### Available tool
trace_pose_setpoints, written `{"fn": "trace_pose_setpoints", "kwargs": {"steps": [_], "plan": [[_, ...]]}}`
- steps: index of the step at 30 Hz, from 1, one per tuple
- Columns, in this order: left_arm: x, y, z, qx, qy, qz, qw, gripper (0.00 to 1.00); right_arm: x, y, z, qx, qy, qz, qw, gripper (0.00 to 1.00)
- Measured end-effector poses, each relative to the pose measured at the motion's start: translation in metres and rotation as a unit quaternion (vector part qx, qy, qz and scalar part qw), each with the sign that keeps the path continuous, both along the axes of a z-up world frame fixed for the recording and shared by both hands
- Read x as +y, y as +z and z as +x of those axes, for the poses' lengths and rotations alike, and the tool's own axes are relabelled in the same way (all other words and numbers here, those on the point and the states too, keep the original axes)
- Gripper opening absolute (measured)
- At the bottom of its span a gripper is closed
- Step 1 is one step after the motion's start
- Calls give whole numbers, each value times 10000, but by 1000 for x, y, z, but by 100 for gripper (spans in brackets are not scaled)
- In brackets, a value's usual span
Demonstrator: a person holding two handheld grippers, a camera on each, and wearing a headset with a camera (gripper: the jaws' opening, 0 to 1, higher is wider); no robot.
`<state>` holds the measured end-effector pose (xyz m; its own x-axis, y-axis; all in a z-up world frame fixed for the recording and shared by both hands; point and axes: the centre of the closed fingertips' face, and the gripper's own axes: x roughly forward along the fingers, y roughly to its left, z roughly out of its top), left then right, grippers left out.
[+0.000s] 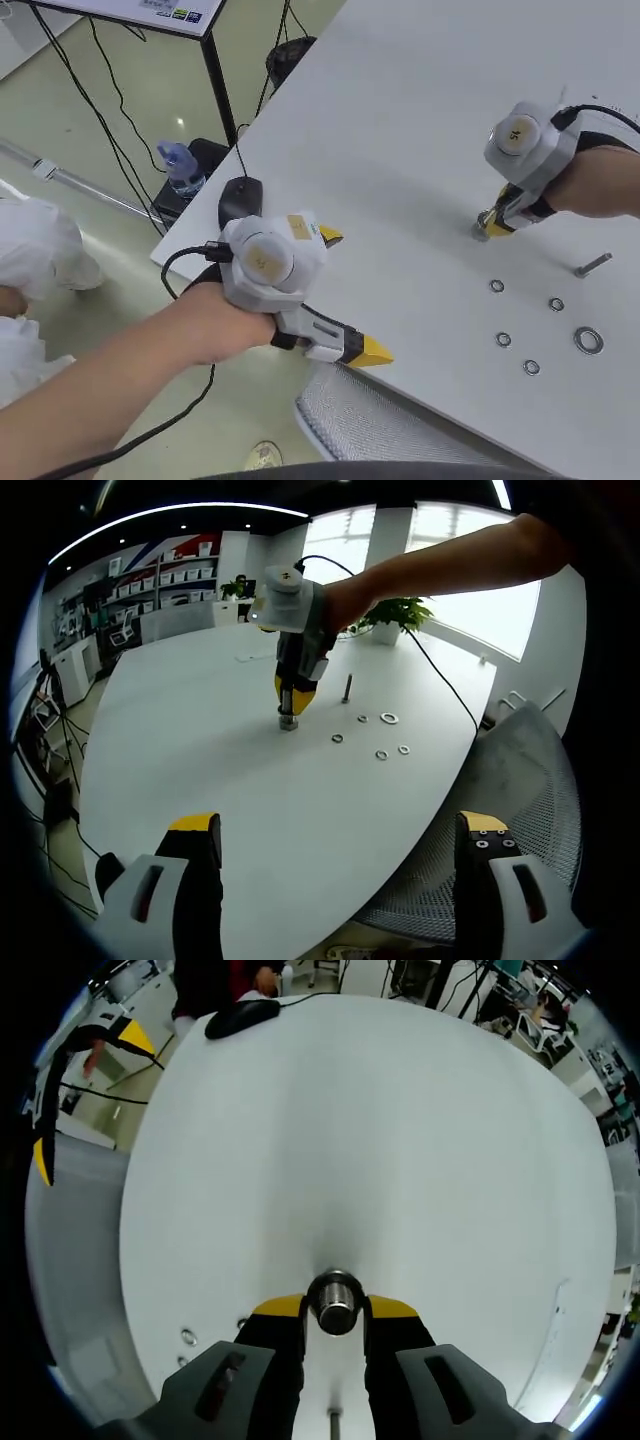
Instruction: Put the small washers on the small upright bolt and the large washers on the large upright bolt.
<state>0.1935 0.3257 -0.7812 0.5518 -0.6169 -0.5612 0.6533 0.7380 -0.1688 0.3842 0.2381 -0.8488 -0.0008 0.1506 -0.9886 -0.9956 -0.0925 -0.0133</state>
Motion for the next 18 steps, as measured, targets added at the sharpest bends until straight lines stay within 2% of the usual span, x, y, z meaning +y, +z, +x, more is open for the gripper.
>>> {"fn": "trace_pose_setpoints", "kwargs": {"steps": [6, 18], "plan": [[1, 0, -1, 6, -36, 27, 10000, 98, 0, -8, 1, -14, -51, -23, 10000, 22], [1, 0, -2, 14, -56, 26, 10000, 98, -1, -11, -3, 40, -205, 59, 9998, 22]]}}
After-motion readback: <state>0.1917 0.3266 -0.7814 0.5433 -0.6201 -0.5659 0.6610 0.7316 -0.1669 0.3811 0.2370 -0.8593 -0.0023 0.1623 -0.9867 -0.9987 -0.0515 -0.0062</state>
